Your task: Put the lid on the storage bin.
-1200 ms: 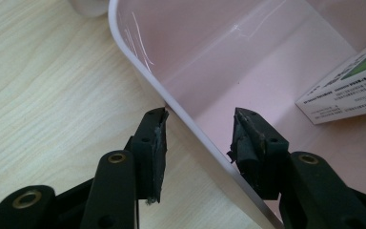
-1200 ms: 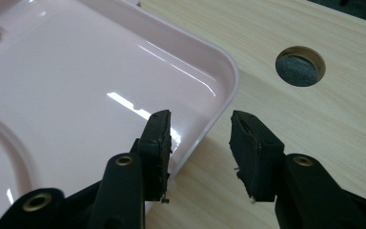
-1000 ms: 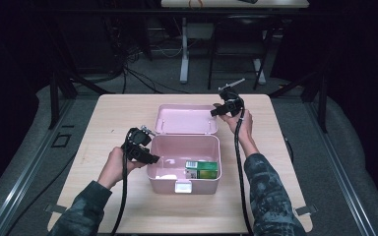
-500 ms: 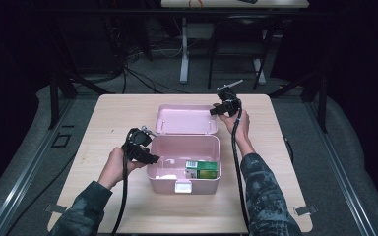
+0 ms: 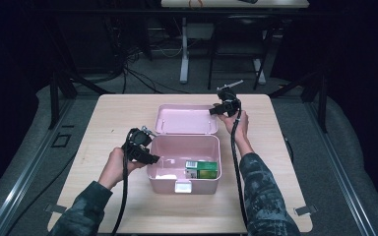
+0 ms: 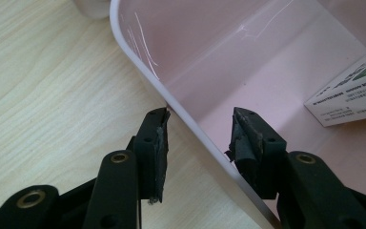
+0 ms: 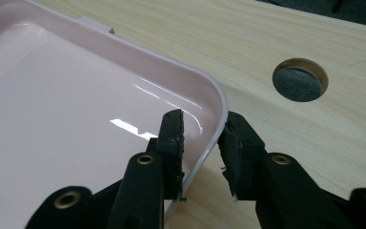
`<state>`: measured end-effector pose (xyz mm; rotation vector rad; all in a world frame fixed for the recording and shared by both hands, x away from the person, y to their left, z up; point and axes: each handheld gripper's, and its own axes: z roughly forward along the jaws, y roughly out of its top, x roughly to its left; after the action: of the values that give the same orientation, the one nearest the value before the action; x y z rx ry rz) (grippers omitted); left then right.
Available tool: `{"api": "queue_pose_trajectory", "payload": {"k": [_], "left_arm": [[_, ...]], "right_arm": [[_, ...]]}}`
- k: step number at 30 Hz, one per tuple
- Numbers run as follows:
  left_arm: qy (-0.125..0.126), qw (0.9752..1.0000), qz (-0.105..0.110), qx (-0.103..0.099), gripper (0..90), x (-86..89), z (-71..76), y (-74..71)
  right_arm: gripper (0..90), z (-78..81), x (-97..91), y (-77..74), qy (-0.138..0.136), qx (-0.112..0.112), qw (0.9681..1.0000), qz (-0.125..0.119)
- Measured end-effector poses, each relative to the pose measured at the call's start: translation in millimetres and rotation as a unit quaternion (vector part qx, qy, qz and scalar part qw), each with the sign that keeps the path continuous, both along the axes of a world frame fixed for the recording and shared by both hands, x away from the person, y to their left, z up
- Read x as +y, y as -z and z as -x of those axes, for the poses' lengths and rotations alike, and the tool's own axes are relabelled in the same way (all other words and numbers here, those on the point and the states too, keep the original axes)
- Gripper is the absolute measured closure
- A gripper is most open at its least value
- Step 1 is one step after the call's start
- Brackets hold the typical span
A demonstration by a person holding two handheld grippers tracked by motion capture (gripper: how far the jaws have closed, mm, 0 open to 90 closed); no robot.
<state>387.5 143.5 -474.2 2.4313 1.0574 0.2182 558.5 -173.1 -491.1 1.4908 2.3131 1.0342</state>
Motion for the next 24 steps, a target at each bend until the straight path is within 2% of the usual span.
{"api": "queue_pose_trajectory", "payload": {"k": [24], "left_arm": [[0.001,1.0000,-0.006,-0.008,57.3,-1.6,0.6,0.9]], "right_arm": [[75.8,6.9,-4.4,-20.7,0.020,-0.042,0.9984,-0.031]]}}
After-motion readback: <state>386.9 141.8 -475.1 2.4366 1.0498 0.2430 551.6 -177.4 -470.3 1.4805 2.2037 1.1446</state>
